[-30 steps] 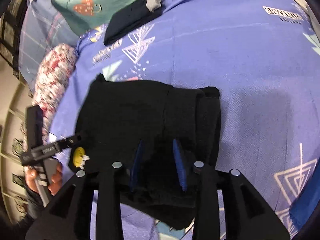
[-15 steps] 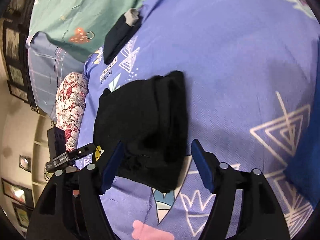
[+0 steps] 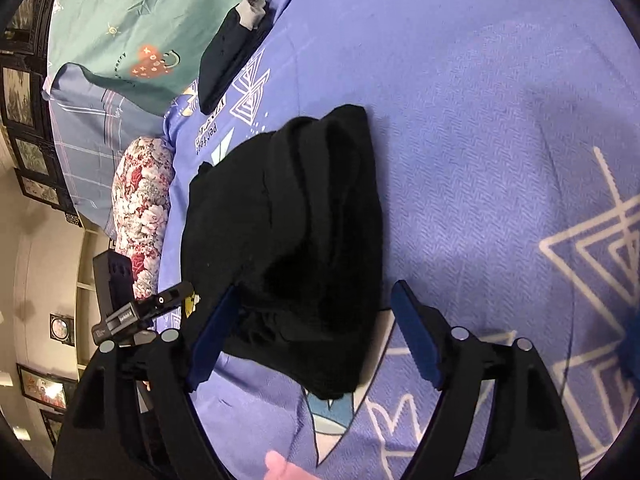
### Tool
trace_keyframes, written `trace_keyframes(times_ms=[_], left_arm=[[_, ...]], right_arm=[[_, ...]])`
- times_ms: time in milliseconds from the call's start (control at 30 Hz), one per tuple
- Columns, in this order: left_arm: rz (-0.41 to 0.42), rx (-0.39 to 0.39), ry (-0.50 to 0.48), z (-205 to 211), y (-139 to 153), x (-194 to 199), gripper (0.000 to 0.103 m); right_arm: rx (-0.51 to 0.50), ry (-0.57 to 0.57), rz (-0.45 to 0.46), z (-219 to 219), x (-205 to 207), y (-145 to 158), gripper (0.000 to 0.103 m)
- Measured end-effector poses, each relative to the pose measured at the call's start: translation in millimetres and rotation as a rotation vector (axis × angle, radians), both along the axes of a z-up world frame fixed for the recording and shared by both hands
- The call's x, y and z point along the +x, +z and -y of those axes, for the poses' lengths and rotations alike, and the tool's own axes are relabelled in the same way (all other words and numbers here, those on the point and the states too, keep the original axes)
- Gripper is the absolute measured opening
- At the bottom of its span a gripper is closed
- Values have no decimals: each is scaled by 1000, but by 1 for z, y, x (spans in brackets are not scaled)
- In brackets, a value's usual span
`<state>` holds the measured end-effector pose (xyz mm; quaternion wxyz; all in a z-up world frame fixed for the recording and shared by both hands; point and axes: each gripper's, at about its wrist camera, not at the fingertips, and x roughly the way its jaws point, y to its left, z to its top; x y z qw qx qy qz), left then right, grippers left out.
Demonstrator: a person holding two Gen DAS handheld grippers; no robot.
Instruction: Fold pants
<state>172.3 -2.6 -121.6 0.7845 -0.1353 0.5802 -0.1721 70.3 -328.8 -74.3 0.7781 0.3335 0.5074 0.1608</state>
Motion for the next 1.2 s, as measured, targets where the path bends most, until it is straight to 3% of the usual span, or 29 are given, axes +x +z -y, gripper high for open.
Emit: trace_keyframes(times_ms=[400,733,800,833,867,933,1033,1200], left_arm=[[-11,-17,-30,11,-1,10,101],[-55,-141,-79,31,-2,34,99],[-41,-109,-75,35,-1,35,89],[-33,-79,-76,37,1,34,77],[-18,-49,-77,37,4,33,52],[14,-47,-93,34,12,30,37],[60,-92,-93,29,33,27,28],[247,-101,-99,26,94,26,24]], right_arm=[[49,52,-1,-9,22,-5,85],[56,87,58,-28,35,-8,83],[-1,92,61,-36,38,-6,58],[-32,94,58,-40,39,-6,55],[-56,94,63,-42,39,-5,49],[-68,93,81,-41,38,2,42],[-63,119,142,-44,37,23,38],[-120,181,298,-63,52,83,38]])
